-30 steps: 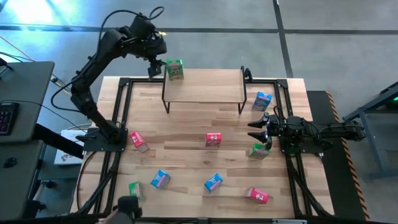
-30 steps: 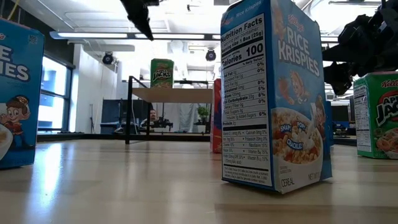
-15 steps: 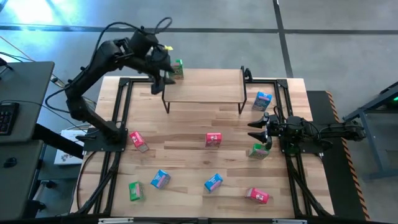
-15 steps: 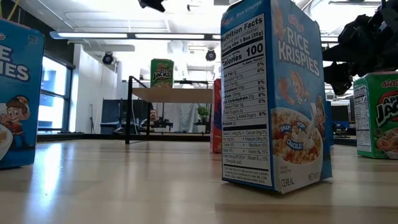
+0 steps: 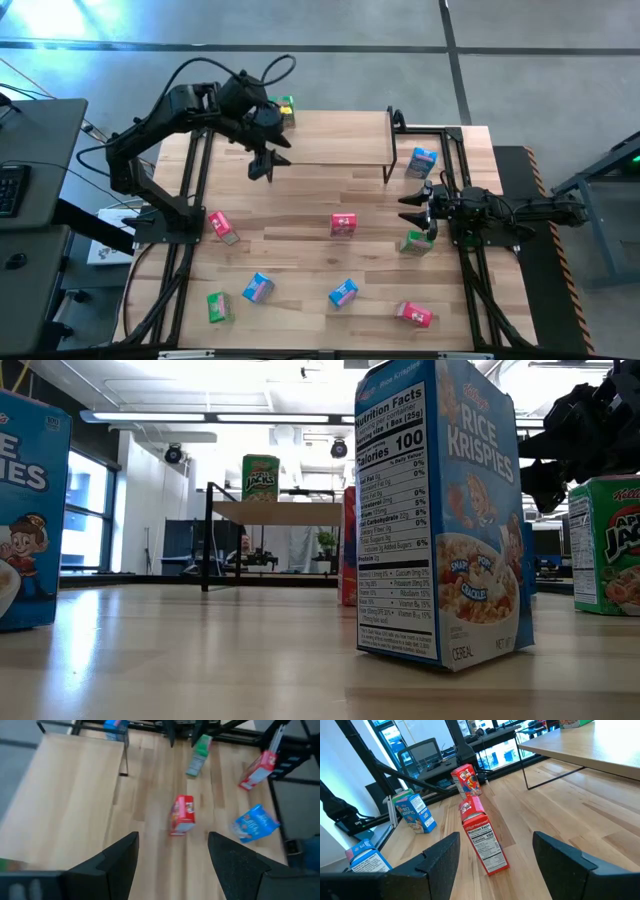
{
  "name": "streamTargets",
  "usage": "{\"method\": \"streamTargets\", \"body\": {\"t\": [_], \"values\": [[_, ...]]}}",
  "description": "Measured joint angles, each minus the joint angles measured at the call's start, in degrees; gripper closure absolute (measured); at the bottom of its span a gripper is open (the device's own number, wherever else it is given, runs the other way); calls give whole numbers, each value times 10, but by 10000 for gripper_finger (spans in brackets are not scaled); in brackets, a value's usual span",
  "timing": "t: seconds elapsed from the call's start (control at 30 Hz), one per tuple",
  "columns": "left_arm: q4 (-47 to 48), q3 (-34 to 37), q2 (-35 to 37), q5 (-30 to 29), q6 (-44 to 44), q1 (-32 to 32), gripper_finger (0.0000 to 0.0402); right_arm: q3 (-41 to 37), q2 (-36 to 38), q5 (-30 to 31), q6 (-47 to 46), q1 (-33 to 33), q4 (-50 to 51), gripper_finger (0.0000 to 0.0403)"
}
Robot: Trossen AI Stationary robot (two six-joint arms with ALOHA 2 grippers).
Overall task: Stack cereal on shelf
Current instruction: Put the right red cereal box on the shelf
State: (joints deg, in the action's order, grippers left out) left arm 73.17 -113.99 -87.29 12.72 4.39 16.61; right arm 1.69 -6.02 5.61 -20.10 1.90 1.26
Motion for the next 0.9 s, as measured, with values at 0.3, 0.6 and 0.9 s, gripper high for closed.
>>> {"method": "streamTargets", "body": {"t": [0.3, 0.6, 0.9], "values": [[-1, 0, -1, -118, -162, -55, 171, 0, 0, 0, 0, 0, 0, 159], [-1, 0, -1, -126, -321, -86, 171, 0, 0, 1, 0, 0, 0, 159], [3, 0, -1, -135, -406, -141, 171, 0, 0, 2, 0, 0, 0, 159]]}}
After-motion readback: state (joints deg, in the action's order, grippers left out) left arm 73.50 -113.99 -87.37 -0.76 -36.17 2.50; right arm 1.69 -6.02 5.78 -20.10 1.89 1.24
